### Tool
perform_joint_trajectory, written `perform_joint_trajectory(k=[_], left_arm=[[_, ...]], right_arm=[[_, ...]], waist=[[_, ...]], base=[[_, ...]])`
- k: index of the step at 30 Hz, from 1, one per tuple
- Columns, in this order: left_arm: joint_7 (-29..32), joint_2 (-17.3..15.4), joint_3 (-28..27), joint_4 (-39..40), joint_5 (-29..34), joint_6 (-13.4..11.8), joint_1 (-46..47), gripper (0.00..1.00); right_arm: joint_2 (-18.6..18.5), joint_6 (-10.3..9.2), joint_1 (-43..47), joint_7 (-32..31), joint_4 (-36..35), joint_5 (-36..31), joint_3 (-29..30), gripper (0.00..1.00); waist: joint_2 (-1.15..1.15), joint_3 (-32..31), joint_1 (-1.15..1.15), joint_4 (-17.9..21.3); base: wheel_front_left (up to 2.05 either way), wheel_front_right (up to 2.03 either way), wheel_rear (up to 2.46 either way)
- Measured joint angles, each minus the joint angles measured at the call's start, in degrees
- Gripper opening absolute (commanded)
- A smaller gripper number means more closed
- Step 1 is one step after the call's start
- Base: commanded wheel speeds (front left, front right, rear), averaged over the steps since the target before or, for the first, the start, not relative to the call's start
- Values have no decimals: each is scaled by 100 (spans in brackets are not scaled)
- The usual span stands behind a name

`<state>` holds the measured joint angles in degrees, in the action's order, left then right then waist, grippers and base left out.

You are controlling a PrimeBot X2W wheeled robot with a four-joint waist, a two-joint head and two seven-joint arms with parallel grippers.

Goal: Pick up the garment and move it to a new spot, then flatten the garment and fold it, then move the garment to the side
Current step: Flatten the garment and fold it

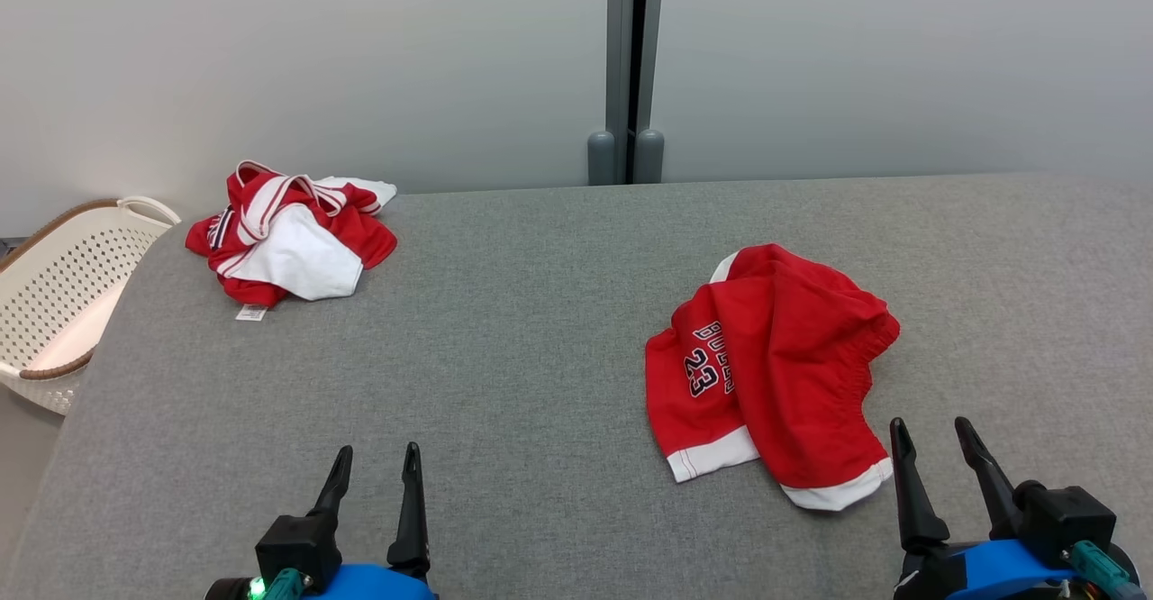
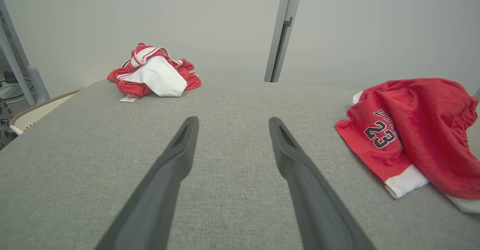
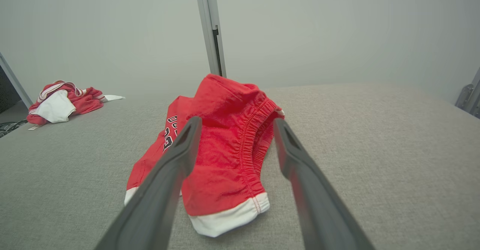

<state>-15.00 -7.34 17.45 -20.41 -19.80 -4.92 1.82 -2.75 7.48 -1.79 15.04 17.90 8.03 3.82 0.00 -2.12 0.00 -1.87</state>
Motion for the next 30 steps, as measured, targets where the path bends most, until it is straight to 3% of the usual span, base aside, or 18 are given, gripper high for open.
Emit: perform_joint_trajectory(k=[21,30], left_arm=[[0,175,-194,-135,267,194,-41,100],[92,404,658,-684,380,616,506,100]], right_arm=[[-1,0,-39,-1,19,-42,-48,100],[-1,0,-202,-1,-30,-51,-87,100]], waist=[[0,163,0,145],[0,545,-1,456]], base=[[0,0,0],[0,0,0]])
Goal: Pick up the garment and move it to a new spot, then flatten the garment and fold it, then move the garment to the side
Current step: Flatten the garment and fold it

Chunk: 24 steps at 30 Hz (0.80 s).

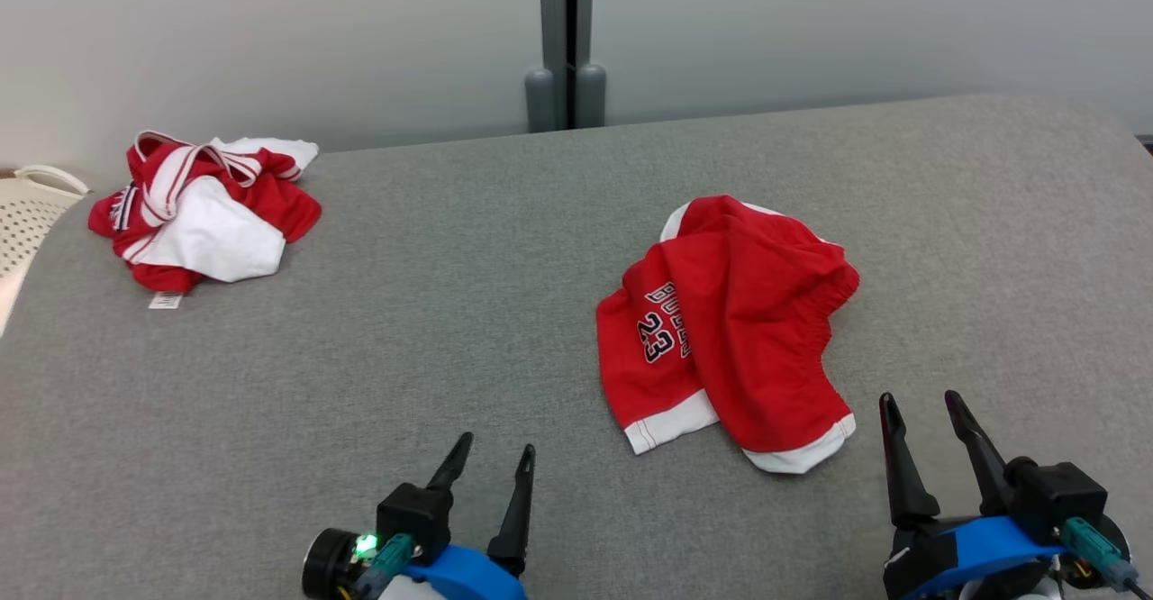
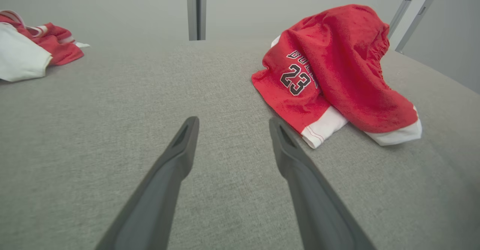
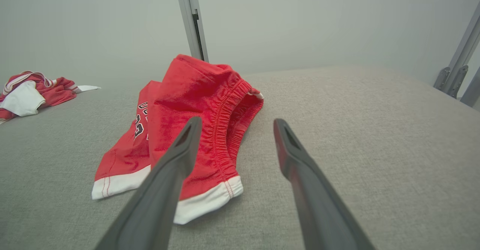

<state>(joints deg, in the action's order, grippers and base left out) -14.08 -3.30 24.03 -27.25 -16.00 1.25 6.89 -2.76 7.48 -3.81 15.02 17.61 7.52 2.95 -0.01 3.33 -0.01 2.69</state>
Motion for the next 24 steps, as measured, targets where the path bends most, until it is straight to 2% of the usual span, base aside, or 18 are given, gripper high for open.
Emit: perform_joint_trajectory(k=[4,8,12,22,23,24], left_arm=[[249,26,469,-492,-19,168,403,100],[361,36,867,-816,-261,207,743,100],[437,41,1173,-1087,-571,124,1015,100],[368,40,1457,-1852,-1173,-108,1570,100],[331,41,1495,-1886,-1228,-113,1599,97],[304,42,1536,-1907,-1288,-113,1625,81]], right_arm=[[1,0,-124,0,-12,12,-41,100],[1,0,-215,0,-33,29,-46,100],[-1,0,-277,1,-46,62,-22,100],[-1,0,-339,0,-71,175,-53,100],[-1,0,-343,0,-73,176,-47,100],[-1,0,-354,0,-74,179,-44,100]], waist=[[0,196,0,251],[0,374,0,531],[0,512,0,776],[0,712,1,1160],[0,720,0,1174],[0,725,0,1185]], base=[[0,0,0],[0,0,0],[0,0,0],[0,0,0],[0,0,0],[0,0,0]])
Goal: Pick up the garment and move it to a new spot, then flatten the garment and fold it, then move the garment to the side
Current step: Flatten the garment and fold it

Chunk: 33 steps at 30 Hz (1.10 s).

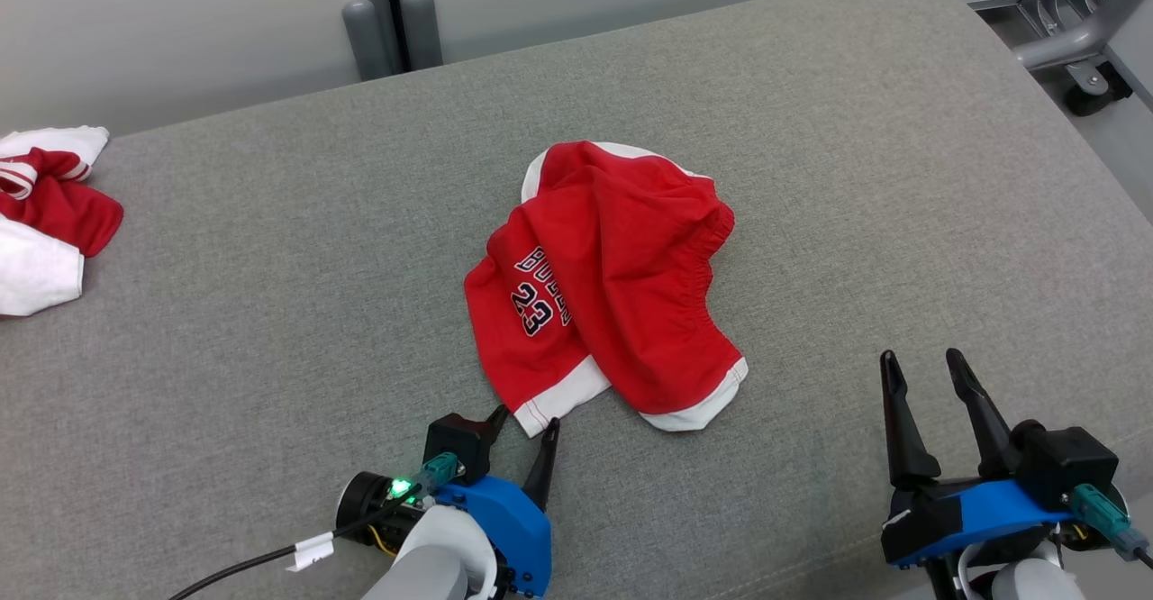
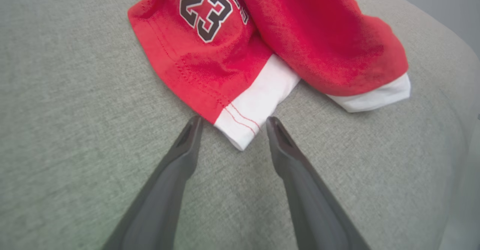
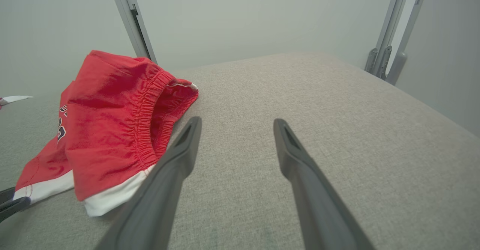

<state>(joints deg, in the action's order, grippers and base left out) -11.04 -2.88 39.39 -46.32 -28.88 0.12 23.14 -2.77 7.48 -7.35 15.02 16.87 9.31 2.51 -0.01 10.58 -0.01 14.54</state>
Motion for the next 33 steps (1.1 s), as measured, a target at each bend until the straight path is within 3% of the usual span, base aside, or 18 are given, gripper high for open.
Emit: perform_joint_trajectory(k=[2,5,7,10,19,33], left_arm=[[-43,0,77,-29,-98,-3,67,40],[-73,1,255,-103,-205,-3,121,15],[-75,-2,398,-164,-261,-4,170,7],[-76,0,568,-220,-392,-15,231,0],[-316,2,695,-356,-672,-212,442,0],[-394,0,415,-310,-612,-286,518,0]], right_arm=[[0,0,-12,0,-3,4,4,100],[0,0,-33,0,0,14,8,100],[0,0,-42,0,2,31,-9,100],[0,0,-58,0,3,35,-29,100],[-2,0,-155,1,263,-247,-227,100],[2,1,-942,1,1961,-1560,-626,100]], waist=[[0,9,0,12],[0,11,0,19],[0,12,1,25],[0,21,0,37],[0,-1,0,-70],[0,20,1,-463]], base=[[0,0,0],[0,0,0],[0,0,0],[0,0,0],[0,0,0],[0,0,0]])
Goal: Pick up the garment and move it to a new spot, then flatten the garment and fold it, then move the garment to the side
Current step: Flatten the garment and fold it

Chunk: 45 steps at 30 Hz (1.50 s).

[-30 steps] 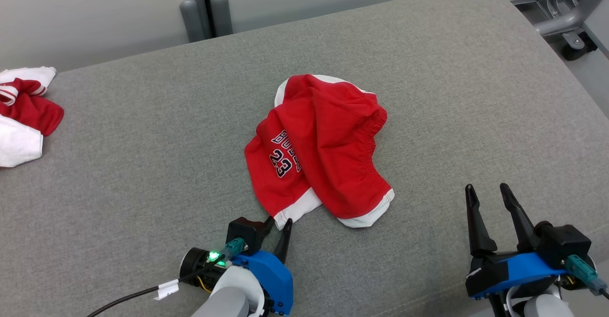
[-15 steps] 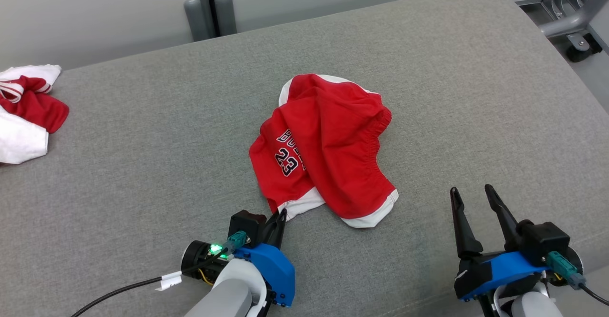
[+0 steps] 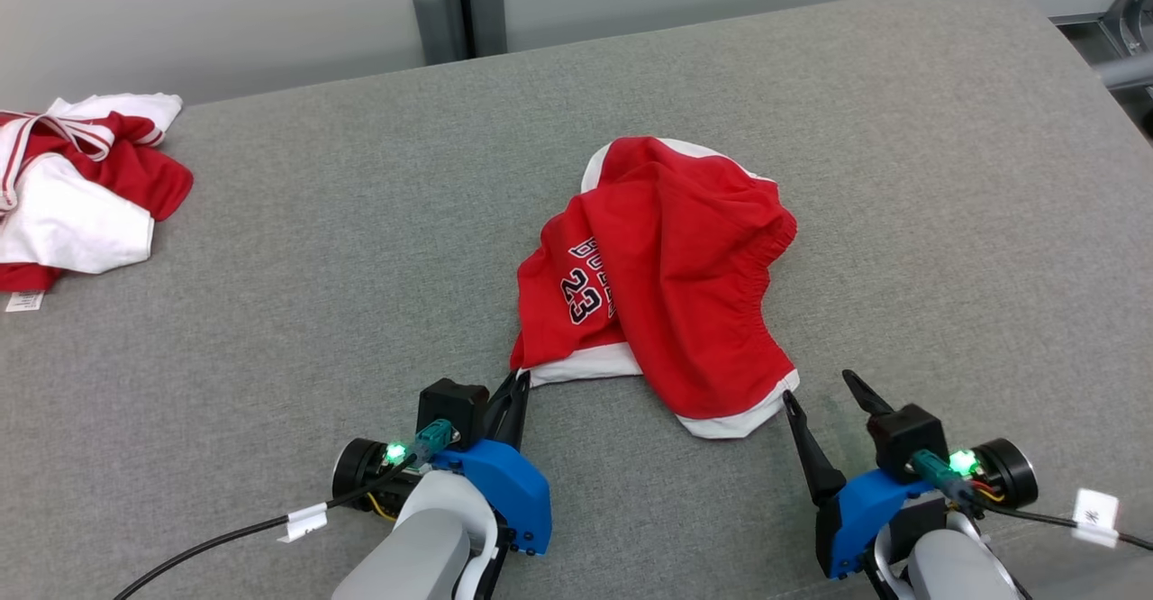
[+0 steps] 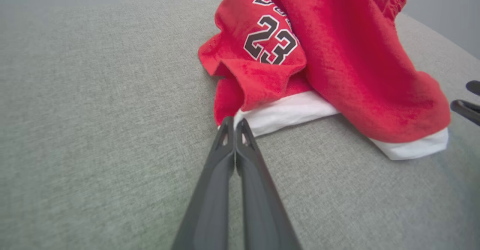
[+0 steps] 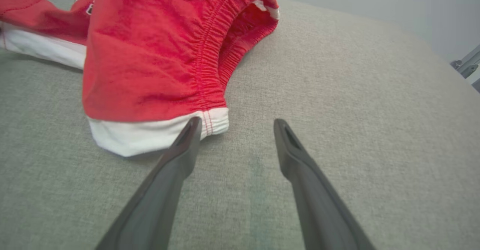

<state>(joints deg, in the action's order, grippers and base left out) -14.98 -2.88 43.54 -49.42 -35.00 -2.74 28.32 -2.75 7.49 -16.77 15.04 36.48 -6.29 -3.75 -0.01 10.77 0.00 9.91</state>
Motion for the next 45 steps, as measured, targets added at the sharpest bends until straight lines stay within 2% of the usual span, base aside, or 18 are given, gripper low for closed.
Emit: perform_joint_trajectory(k=[6,13,14,16,19,21,22,24,26,30,36,39,45], left_arm=[[0,1,-94,127,132,10,-30,0],[0,1,-221,164,235,26,-106,0],[0,1,-236,165,253,30,-112,0],[0,0,-269,165,282,36,-121,0],[0,1,-333,166,328,62,-142,0],[0,1,-367,166,343,74,-152,0],[0,1,-381,166,354,75,-157,0],[0,0,-410,168,383,76,-169,0],[0,0,-442,175,399,77,-177,0],[-1,-15,-599,282,450,75,-193,0],[0,-97,-933,689,554,2,-241,0],[-1,-149,-1419,1294,486,0,-331,0],[-1,-291,-2001,2432,569,27,-487,0]], right_arm=[[-2,0,-365,0,603,-381,-93,100],[-3,0,-625,0,1148,-307,-401,100],[-3,0,-662,-1,1210,-292,-491,97],[-1,0,-711,0,1307,-226,-632,84],[-2,0,-798,0,1363,-258,-781,79],[-4,-1,-841,0,1426,-265,-818,66],[-5,-1,-865,1,1469,-265,-866,49],[-1,0,-909,1,1555,-233,-945,30],[-5,0,-972,2,1630,-208,-1026,0],[-25,0,-1085,0,1640,-82,-1149,0],[-137,0,-1067,-1,1031,213,-1067,0],[-258,0,-950,-1,265,581,-864,0],[-538,0,-725,-1,-947,849,-630,0]], waist=[[1,15,0,-91],[1,32,0,-174],[1,33,0,-180],[1,32,0,-189],[1,33,0,-194],[1,31,0,-199],[1,29,0,-202],[1,27,0,-207],[1,27,0,-208],[1,21,0,-212],[1,-47,0,-203],[1,-157,0,-188],[1,-429,0,-192]], base=[[0,0,0],[0,0,0],[0,0,0],[0,0,0],[0,0,0],[0,0,0],[0,0,0],[0,0,0],[0,0,0],[0,0,0],[0,0,0],[0,0,0],[0,0,0]])
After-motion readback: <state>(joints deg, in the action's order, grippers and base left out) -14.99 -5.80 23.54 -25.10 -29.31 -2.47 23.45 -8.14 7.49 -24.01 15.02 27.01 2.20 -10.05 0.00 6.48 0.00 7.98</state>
